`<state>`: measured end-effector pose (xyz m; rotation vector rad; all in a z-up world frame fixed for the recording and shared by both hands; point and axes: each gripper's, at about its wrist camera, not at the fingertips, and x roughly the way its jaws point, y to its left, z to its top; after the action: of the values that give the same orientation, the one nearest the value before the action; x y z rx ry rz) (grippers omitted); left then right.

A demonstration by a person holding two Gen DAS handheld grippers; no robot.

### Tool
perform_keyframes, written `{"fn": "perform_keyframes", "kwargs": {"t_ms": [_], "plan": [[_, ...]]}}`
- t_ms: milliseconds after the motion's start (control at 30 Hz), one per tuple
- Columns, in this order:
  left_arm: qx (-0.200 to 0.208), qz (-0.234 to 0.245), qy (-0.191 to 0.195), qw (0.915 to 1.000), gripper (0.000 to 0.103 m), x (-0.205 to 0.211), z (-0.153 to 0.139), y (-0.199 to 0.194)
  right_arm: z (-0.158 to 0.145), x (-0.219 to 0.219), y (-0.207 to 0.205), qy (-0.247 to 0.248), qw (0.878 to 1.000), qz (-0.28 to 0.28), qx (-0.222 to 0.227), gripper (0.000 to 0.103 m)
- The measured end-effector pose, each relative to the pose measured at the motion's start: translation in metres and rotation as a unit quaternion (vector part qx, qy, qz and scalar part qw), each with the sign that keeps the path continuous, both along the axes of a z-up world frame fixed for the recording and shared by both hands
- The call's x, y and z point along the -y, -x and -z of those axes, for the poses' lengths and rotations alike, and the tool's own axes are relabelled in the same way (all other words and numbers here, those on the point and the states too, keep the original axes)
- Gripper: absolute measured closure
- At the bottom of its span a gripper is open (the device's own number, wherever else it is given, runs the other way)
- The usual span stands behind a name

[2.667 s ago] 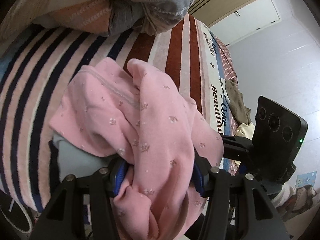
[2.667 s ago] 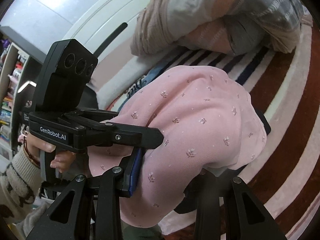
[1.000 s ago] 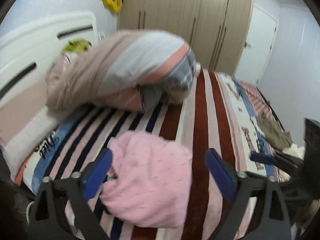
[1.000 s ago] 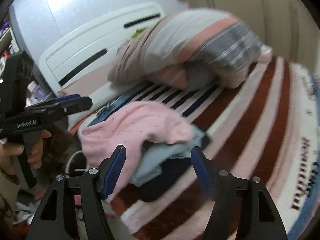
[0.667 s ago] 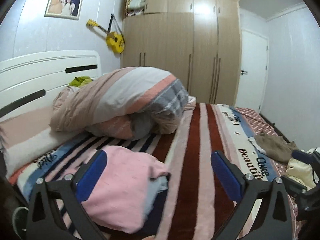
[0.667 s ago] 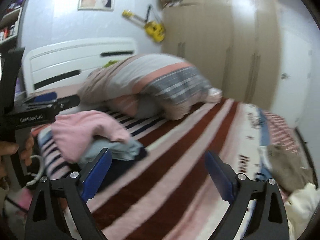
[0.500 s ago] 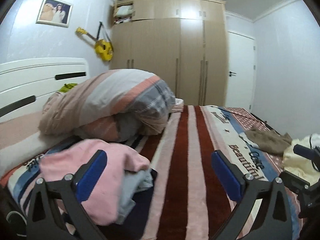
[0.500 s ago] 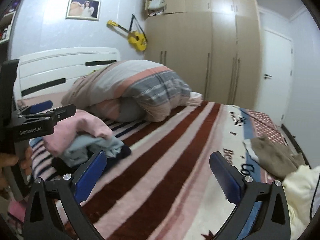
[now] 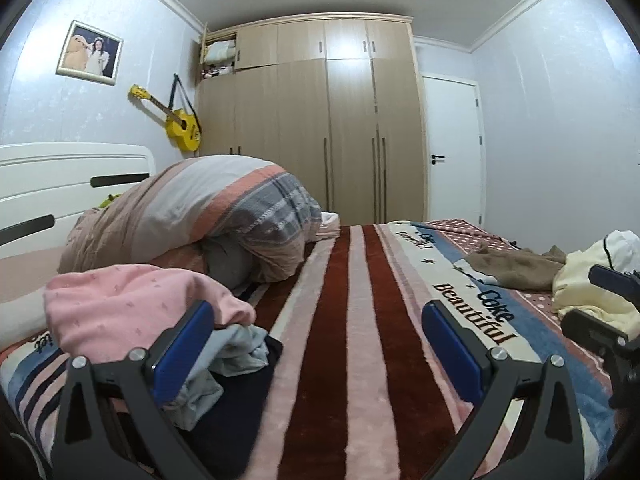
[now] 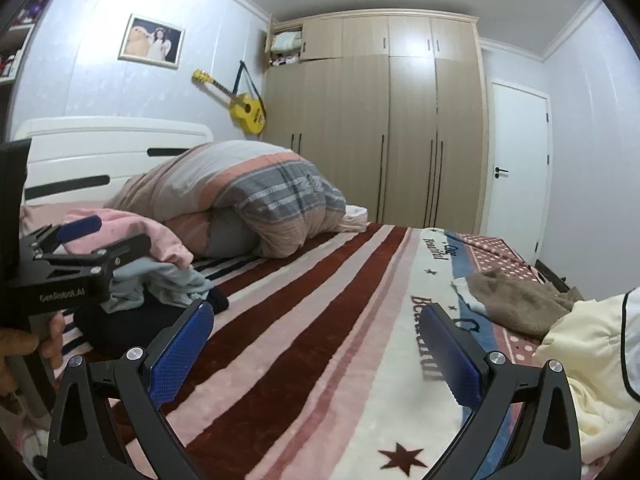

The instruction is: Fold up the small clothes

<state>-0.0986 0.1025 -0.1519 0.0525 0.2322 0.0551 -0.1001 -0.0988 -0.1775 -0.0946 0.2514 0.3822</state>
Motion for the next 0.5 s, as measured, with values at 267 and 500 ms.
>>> {"fn": "perform_keyframes", "kwargs": {"t_ms": [267,500], "plan": [[0.007,-0.005,-0.008,0.9999,0.001,0.011,0.005,0.007,0.007,0.012,0.008,-0.001,1.000,0.008,0.009,0.001],[0.013,-0.011,-0.007,0.9998,0.001,0.012,0.006,0.013,0.007,0.014,0.012,-0.001,1.000,0.012,0.008,0.001]]}}
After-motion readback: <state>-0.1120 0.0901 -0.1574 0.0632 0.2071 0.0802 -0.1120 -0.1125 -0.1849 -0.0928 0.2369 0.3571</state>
